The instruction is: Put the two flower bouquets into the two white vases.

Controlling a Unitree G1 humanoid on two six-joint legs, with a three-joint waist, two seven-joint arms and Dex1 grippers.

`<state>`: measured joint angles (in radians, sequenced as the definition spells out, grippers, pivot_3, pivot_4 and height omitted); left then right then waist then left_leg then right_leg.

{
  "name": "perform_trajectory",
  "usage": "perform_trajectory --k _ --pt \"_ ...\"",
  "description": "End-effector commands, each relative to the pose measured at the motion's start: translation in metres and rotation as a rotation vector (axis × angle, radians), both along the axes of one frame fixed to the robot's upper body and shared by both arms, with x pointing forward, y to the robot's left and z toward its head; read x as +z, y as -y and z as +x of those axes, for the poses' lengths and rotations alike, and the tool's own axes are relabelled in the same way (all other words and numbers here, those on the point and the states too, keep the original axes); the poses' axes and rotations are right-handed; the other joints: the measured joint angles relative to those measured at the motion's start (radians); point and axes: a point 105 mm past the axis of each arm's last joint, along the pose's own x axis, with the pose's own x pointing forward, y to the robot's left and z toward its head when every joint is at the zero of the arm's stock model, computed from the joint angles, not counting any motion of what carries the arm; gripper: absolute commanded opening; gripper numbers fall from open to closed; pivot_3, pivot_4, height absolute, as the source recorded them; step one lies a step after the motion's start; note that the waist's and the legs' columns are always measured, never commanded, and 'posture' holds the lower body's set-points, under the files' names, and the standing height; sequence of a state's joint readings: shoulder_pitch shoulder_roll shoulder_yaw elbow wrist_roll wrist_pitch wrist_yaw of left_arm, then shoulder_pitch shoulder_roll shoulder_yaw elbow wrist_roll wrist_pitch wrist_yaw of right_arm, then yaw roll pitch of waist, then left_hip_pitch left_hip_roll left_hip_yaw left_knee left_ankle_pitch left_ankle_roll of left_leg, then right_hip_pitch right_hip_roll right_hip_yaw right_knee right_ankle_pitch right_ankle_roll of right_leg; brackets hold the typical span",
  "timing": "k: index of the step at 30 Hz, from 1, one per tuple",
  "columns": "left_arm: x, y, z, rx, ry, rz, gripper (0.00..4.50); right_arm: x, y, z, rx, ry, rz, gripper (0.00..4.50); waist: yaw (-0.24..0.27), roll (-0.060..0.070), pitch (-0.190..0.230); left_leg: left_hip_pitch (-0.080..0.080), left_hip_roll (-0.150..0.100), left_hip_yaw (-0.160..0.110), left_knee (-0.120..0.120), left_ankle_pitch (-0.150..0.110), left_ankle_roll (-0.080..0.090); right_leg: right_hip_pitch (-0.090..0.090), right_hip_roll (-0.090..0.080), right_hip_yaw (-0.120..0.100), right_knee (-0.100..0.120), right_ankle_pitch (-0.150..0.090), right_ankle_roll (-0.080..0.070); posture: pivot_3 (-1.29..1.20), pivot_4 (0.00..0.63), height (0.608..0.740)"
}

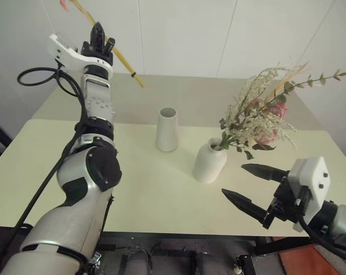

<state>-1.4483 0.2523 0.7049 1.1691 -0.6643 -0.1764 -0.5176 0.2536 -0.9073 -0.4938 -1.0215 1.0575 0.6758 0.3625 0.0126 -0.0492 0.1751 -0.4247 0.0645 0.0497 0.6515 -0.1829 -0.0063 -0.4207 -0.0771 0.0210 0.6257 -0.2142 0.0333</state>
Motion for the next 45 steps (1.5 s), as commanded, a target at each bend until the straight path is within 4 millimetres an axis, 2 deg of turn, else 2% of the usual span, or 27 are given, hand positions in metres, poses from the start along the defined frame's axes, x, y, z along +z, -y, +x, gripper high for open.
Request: perform_trajectory --k 1,5,8,10,15,19,26,31,37,42,45 --pt "0.024 0.007 -0.010 -0.059 0.126 -0.045 0.03 0.006 -0.006 -0.005 0.012 0.052 0.031 4.50 -0.001 0.000 0.000 0.000 0.000 0.000 0.000 0.000 0.000 0.000 0.000 0.000 0.000 0.000 0.000 0.00 0.150 0.740" --pt "0.017 0.025 -0.007 -0.120 0.113 0.004 0.03 0.004 -0.006 -0.006 -0.004 0.056 0.050 4.50 -0.001 0.000 0.000 -0.001 0.000 0.000 0.000 0.000 0.000 -0.001 0.000 0.000 0.000 0.000 0.000 0.00 0.150 0.740" --pt "0.011 0.044 -0.008 -0.093 0.121 0.185 0.03 0.005 -0.005 -0.006 -0.016 0.065 0.058 4.50 -0.001 0.000 0.000 -0.001 0.000 0.000 0.000 0.000 0.000 0.000 0.000 0.000 0.000 0.000 0.000 0.00 0.150 0.740" --pt "0.004 0.058 -0.008 -0.134 0.127 0.253 0.03 0.004 -0.005 -0.007 -0.021 0.067 0.061 4.50 -0.001 0.000 0.000 0.000 0.000 0.000 0.000 0.000 0.000 0.000 0.000 0.000 0.000 0.000 0.000 0.00 0.150 0.740" --pt "-0.009 0.073 -0.005 -0.166 0.107 0.294 0.03 0.004 -0.007 -0.008 -0.019 0.071 0.058 4.50 -0.003 0.000 0.000 -0.001 0.000 0.000 0.000 0.000 0.000 0.000 0.000 0.000 0.000 0.000 0.000 0.00 0.150 0.740" --pt "-0.021 0.084 -0.006 -0.156 0.107 0.413 0.03 0.006 -0.006 -0.009 -0.027 0.078 0.055 4.50 -0.004 0.000 0.000 0.000 0.000 0.000 0.000 0.000 0.000 0.000 0.000 0.000 0.000 0.000 0.000 0.00 0.150 0.740" --pt "-0.034 0.083 -0.003 -0.157 0.076 0.417 0.03 0.005 -0.007 -0.011 -0.025 0.075 0.061 4.50 -0.002 0.000 0.000 -0.001 0.000 0.000 0.000 0.000 0.000 0.000 0.000 0.000 0.000 0.000 0.000 0.00 0.150 0.740" --pt "-0.036 0.090 -0.004 -0.169 0.077 0.428 0.03 0.005 -0.008 -0.011 -0.027 0.079 0.062 4.50 -0.001 0.000 0.000 -0.001 0.000 0.000 0.000 0.000 0.000 0.000 0.000 0.000 0.000 0.000 0.000 0.00 0.150 0.740" --pt "-0.041 0.105 -0.006 -0.187 0.096 0.513 0.03 0.007 -0.006 -0.011 -0.034 0.090 0.060 4.50 -0.001 0.000 0.000 -0.001 0.000 0.000 0.001 0.000 0.000 0.000 0.000 0.000 0.000 0.000 0.000 0.00 0.150 0.740" --pt "-0.044 0.107 -0.007 -0.184 0.098 0.555 0.03 0.008 -0.006 -0.012 -0.034 0.092 0.062 4.50 -0.002 0.000 0.000 -0.001 0.000 0.000 0.001 0.000 0.000 0.000 0.000 0.000 0.000 0.000 0.001 0.00 0.150 0.740" --pt "-0.047 0.107 -0.006 -0.141 0.093 0.646 0.03 0.008 -0.006 -0.013 -0.035 0.092 0.062 4.50 -0.003 0.000 0.000 0.000 0.000 0.000 0.001 0.000 0.000 0.000 0.000 0.000 0.000 0.000 0.000 0.00 0.150 0.740"
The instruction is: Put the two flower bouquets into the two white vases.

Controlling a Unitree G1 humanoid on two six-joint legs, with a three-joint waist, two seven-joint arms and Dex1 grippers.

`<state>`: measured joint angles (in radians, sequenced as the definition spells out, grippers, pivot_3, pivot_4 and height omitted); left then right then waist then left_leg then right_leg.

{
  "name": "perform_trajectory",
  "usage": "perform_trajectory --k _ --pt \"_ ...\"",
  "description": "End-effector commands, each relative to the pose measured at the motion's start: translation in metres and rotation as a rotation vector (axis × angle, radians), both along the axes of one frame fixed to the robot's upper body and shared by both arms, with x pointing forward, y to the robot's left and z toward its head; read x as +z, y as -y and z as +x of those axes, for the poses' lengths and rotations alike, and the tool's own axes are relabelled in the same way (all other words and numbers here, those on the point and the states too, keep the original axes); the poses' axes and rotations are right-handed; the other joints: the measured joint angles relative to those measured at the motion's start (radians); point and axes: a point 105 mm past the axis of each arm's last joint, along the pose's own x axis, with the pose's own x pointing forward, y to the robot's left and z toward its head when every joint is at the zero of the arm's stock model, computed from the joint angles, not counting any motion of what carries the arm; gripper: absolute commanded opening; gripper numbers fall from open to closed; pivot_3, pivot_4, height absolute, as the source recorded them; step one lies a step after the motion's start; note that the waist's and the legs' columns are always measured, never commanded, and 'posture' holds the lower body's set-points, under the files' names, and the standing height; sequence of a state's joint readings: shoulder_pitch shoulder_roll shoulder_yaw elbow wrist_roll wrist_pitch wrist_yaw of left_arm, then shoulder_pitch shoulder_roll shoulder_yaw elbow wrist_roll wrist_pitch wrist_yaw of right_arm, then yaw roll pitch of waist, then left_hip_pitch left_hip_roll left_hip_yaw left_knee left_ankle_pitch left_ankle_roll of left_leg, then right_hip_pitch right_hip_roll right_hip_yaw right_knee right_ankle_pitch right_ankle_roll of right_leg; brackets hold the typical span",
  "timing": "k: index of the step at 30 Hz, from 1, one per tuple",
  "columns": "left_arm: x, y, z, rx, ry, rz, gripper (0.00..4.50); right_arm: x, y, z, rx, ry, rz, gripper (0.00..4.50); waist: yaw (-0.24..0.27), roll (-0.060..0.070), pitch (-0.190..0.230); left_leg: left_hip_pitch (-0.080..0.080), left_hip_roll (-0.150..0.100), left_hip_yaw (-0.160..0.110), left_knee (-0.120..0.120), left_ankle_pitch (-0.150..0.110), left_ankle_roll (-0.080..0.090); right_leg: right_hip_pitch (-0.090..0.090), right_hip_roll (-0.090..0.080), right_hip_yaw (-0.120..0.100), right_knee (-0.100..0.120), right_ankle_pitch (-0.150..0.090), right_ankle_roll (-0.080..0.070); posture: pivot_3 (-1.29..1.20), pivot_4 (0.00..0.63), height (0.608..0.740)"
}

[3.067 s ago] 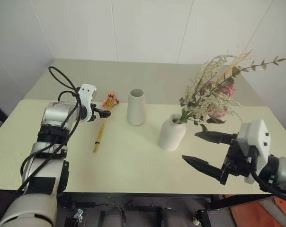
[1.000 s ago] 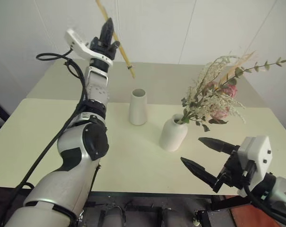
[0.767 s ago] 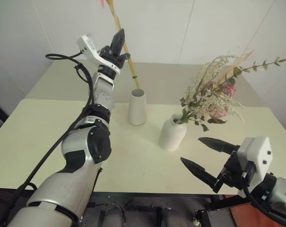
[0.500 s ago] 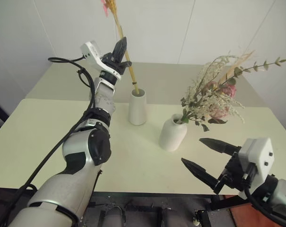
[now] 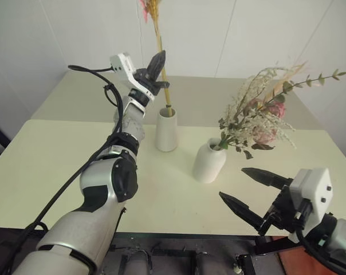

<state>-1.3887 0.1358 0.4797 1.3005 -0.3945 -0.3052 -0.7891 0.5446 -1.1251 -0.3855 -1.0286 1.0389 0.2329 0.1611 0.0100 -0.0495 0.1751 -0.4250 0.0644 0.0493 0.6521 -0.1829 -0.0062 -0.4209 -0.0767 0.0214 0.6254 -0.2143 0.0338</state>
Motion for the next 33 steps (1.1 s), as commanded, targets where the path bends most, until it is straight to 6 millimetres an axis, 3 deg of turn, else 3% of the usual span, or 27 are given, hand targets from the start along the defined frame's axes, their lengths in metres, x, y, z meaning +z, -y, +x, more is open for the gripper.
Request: perform_trajectory --k 1,4,11,15,18,23,27,30,33 --pt "0.004 -0.001 -0.002 0.054 0.062 0.110 0.23 0.011 -0.003 -0.003 0.009 0.059 0.008 4.50 0.000 0.000 0.000 0.000 0.000 0.000 0.000 0.000 0.000 0.000 0.000 0.000 0.000 0.000 0.000 0.00 0.150 0.740" --pt "0.003 0.001 -0.004 0.068 0.084 0.150 0.96 0.010 -0.002 -0.003 0.005 0.056 0.005 4.50 0.001 0.000 0.000 0.000 0.000 0.000 0.000 0.000 0.000 0.000 0.000 0.000 0.000 0.000 0.000 0.00 0.150 0.740" --pt "-0.003 -0.006 -0.005 0.042 0.089 0.171 3.24 0.009 -0.002 -0.002 0.005 0.046 -0.003 4.50 0.002 0.000 0.000 0.000 0.000 0.000 0.000 0.000 0.000 0.000 0.000 0.000 0.000 0.000 0.000 0.00 0.150 0.740" --pt "-0.030 -0.017 -0.006 0.006 0.047 0.356 4.49 0.008 -0.001 -0.003 -0.001 0.044 -0.006 4.50 -0.006 0.000 0.000 0.001 0.000 0.000 0.000 0.000 0.000 0.000 0.000 0.000 0.000 0.000 0.000 0.00 0.150 0.740" --pt "-0.037 -0.035 -0.008 -0.006 0.034 0.368 4.49 0.007 0.000 -0.003 -0.005 0.040 -0.009 4.50 -0.009 0.000 0.000 0.001 0.000 0.000 0.000 0.000 0.000 0.000 0.000 0.001 0.001 0.000 -0.001 0.00 0.150 0.740" --pt "-0.027 -0.069 -0.020 0.005 0.099 0.406 4.49 0.006 0.004 -0.004 -0.011 0.035 -0.021 4.50 -0.006 0.000 0.000 -0.001 0.000 0.000 0.001 0.000 0.000 0.000 0.000 0.000 0.001 0.001 -0.002 0.00 0.150 0.740" --pt "-0.010 -0.101 -0.044 -0.008 0.168 0.493 4.49 0.007 0.013 -0.005 -0.042 0.031 -0.049 4.50 -0.010 0.001 0.000 0.000 0.001 0.000 0.001 0.000 0.000 0.000 0.000 0.000 0.001 0.001 -0.002 0.00 0.150 0.740" --pt "-0.011 -0.118 -0.065 -0.047 0.173 0.628 4.49 0.007 0.022 -0.007 -0.070 0.028 -0.074 4.50 -0.011 0.001 -0.001 0.001 0.001 0.000 0.001 0.000 0.000 0.000 0.000 0.000 0.002 0.001 -0.002 0.00 0.150 0.740" --pt "-0.014 -0.136 -0.092 -0.109 0.152 0.802 4.49 0.009 0.044 -0.007 -0.112 0.018 -0.120 4.50 -0.012 0.001 -0.001 0.001 0.002 0.000 0.001 0.000 0.000 0.000 0.000 0.000 0.002 0.001 -0.002 0.00 0.150 0.740"
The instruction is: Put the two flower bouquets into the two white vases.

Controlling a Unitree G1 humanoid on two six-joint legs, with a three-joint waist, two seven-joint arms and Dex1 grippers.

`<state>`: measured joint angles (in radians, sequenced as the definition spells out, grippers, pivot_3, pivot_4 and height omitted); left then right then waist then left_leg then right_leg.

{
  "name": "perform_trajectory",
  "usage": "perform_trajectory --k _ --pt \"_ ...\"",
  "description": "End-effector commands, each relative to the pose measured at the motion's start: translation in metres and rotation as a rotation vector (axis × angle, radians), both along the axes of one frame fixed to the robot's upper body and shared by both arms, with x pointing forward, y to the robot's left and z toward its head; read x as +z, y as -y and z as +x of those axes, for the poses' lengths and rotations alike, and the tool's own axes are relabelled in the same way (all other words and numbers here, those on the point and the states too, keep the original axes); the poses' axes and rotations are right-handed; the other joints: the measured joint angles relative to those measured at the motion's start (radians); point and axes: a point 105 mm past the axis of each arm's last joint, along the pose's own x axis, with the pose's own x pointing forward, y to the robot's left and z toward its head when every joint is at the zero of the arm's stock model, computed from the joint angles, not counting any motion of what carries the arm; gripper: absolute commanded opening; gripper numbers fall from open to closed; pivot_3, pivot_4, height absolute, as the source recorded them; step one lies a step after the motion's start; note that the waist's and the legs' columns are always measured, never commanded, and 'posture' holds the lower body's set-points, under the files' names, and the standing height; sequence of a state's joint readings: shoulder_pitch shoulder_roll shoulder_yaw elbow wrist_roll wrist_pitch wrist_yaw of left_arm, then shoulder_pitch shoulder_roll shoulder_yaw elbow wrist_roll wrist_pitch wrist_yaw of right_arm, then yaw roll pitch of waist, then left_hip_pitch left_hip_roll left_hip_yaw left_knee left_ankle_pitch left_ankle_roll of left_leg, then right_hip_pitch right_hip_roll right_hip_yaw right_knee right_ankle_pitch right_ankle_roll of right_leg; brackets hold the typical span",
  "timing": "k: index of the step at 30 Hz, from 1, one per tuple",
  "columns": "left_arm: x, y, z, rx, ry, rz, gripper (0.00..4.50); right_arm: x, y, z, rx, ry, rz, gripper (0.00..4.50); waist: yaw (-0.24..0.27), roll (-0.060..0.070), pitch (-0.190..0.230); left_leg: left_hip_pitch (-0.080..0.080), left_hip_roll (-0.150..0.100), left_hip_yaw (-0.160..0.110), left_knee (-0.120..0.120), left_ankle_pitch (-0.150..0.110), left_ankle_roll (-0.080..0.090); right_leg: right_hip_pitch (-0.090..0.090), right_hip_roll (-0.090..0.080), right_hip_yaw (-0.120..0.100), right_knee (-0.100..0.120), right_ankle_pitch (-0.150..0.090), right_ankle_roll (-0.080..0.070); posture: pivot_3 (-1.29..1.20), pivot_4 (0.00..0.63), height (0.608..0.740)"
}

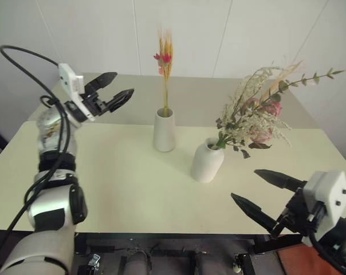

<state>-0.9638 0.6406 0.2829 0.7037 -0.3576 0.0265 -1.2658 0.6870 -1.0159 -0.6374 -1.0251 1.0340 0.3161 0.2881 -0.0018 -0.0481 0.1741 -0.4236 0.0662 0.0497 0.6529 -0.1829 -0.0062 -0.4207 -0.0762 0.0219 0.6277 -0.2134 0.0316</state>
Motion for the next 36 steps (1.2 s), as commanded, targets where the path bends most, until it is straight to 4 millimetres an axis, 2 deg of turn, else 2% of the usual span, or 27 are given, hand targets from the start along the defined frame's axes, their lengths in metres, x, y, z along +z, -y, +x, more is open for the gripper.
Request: perform_trajectory --k 1,8,12,16,21,27,31,36 --pt "0.017 -0.008 -0.035 -0.091 0.027 0.179 4.49 0.008 0.027 -0.002 -0.044 0.017 -0.075 4.50 0.000 0.000 0.000 0.000 0.000 0.000 0.000 0.000 0.000 0.000 0.000 0.000 0.000 0.000 0.000 0.00 0.150 0.740" --pt "0.029 -0.022 -0.077 -0.151 -0.002 0.320 4.49 0.026 0.095 -0.004 -0.146 0.002 -0.186 4.50 0.014 0.000 -0.003 0.001 0.001 0.000 0.001 0.000 0.000 0.001 -0.001 -0.001 -0.001 -0.007 -0.001 0.00 0.150 0.740" --pt "0.025 -0.025 -0.093 -0.163 -0.027 0.429 4.49 0.034 0.118 -0.005 -0.160 -0.022 -0.216 4.50 0.013 0.002 -0.004 0.002 0.001 0.001 0.000 0.000 0.000 0.001 -0.001 -0.001 0.000 -0.007 -0.002 0.00 0.150 0.740" --pt "0.033 -0.025 -0.103 -0.146 -0.012 0.462 4.49 0.038 0.131 -0.008 -0.153 -0.043 -0.234 4.50 0.013 0.002 -0.004 0.002 0.001 0.001 0.000 0.000 0.000 0.000 0.000 -0.001 0.001 -0.008 -0.004 0.00 0.150 0.740" --pt "0.031 -0.036 -0.105 -0.097 -0.016 0.466 4.49 0.038 0.138 0.000 -0.150 -0.055 -0.267 4.50 0.012 0.003 -0.005 0.002 0.001 0.001 0.000 0.000 0.000 0.000 0.000 -0.001 0.001 -0.008 -0.003 0.00 0.150 0.740" --pt "0.019 -0.041 -0.108 -0.073 -0.065 0.450 4.49 0.033 0.131 0.013 -0.107 -0.056 -0.256 4.50 0.007 0.003 -0.005 0.002 0.002 0.002 0.000 0.000 0.000 0.000 0.000 0.000 0.001 -0.009 -0.003 0.00 0.150 0.740" --pt "0.008 -0.047 -0.107 -0.062 -0.113 0.498 4.49 0.028 0.129 0.018 -0.103 -0.060 -0.246 4.50 0.011 0.003 -0.005 0.002 0.001 0.002 0.000 0.000 0.000 -0.001 -0.001 0.000 0.001 -0.009 -0.003 0.00 0.150 0.740" --pt "0.014 -0.052 -0.101 -0.045 -0.114 0.426 4.49 0.026 0.122 0.017 -0.084 -0.053 -0.228 4.50 0.014 0.003 -0.005 0.002 0.001 0.002 0.000 0.000 0.000 -0.001 0.000 0.000 0.001 -0.009 -0.003 0.00 0.150 0.740"
